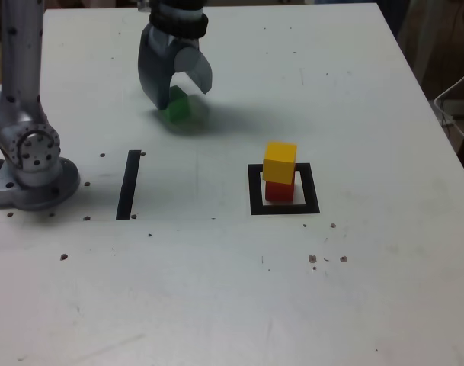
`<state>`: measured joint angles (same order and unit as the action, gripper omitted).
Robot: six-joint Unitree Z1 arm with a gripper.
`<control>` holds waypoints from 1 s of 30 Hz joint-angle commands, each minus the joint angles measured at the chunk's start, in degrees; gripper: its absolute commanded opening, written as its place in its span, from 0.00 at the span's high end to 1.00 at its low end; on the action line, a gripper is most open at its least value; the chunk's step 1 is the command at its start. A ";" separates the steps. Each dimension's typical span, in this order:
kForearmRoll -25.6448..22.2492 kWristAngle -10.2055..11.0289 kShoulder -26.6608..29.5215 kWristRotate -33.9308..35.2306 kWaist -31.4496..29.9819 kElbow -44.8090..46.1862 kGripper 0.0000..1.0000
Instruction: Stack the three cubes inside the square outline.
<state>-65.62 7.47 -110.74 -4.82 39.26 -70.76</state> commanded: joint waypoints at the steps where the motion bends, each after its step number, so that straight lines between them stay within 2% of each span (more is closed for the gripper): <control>1: 0.65 -0.46 -0.59 -0.18 -0.14 -0.11 0.53; 10: 2.25 -1.23 -1.98 -1.00 -0.15 0.14 0.56; 13: 2.25 -1.46 -2.13 -1.53 -0.15 0.00 0.63; 17: 2.33 -1.23 -1.81 -2.51 -0.18 -0.43 0.78; 19: 2.35 -1.12 -1.54 -3.17 -0.27 -0.79 0.83; 25: 1.25 -1.18 0.17 -4.73 -1.18 -2.04 0.91; 30: -2.97 -1.25 2.08 -5.53 -3.51 -4.82 0.94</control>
<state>-67.29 6.23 -109.55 -10.04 36.67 -74.41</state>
